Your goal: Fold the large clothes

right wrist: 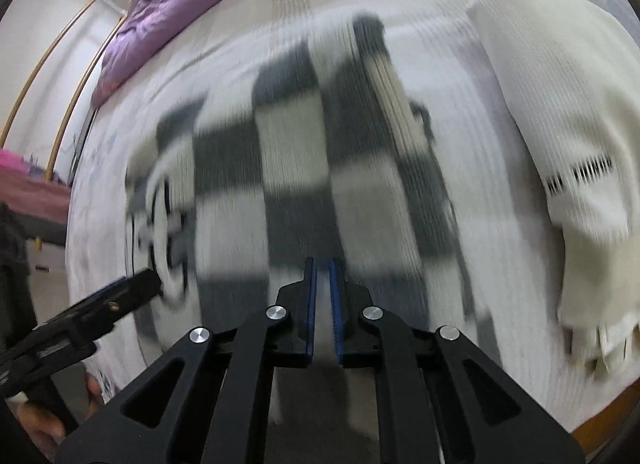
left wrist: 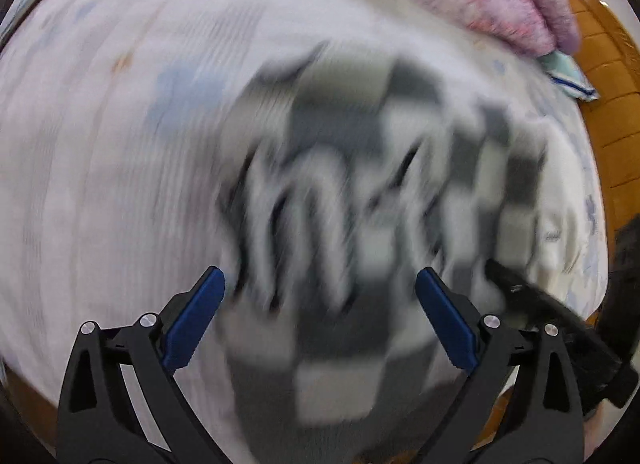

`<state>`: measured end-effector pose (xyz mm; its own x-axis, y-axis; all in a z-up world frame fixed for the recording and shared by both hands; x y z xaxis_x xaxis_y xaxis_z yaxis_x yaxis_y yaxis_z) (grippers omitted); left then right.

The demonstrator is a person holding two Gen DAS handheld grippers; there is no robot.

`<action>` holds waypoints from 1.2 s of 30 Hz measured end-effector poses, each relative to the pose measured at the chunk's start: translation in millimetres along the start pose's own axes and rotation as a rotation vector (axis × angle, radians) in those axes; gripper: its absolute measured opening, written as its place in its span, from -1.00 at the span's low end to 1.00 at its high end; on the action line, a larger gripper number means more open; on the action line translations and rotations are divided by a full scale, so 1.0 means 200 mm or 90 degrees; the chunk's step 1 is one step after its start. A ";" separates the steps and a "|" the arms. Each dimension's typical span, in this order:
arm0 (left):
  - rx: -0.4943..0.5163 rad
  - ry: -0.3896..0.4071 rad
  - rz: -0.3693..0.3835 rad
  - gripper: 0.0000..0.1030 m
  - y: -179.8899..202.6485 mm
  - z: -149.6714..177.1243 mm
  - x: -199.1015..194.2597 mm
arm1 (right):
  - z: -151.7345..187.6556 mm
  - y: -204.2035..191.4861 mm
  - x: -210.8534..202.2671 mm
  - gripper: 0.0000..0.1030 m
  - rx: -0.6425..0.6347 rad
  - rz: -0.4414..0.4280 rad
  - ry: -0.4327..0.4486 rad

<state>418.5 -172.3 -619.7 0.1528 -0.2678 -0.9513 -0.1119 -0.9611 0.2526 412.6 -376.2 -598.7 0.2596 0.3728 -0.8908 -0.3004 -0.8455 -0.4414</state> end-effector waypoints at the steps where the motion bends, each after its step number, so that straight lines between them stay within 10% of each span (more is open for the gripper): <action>1: -0.012 0.004 0.008 0.86 -0.01 0.04 -0.01 | 0.04 0.02 -0.01 -0.85 0.000 -0.003 -0.005; 33: -0.145 -0.076 0.047 0.92 0.04 0.67 0.11 | 0.42 0.28 -0.11 -0.84 0.054 -0.086 -0.015; 36: -0.144 -0.060 0.061 0.92 0.02 0.69 0.07 | 0.42 0.35 -0.19 -0.59 0.114 -0.136 -0.002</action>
<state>285.0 -170.0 -656.5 0.0594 -0.3616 -0.9304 0.1024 -0.9249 0.3661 305.2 -417.5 -605.0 0.3324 0.5371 -0.7753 -0.3967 -0.6662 -0.6315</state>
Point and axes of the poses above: each gripper's, at about its wrist camera, not at the fingertips, and x roughly the way its jaws point, y to its right, z to its underside, the point moved 4 cm from there along x, roughly the way its jaws point, and after that the axes turned 13 degrees about x, right-handed, at the moved point
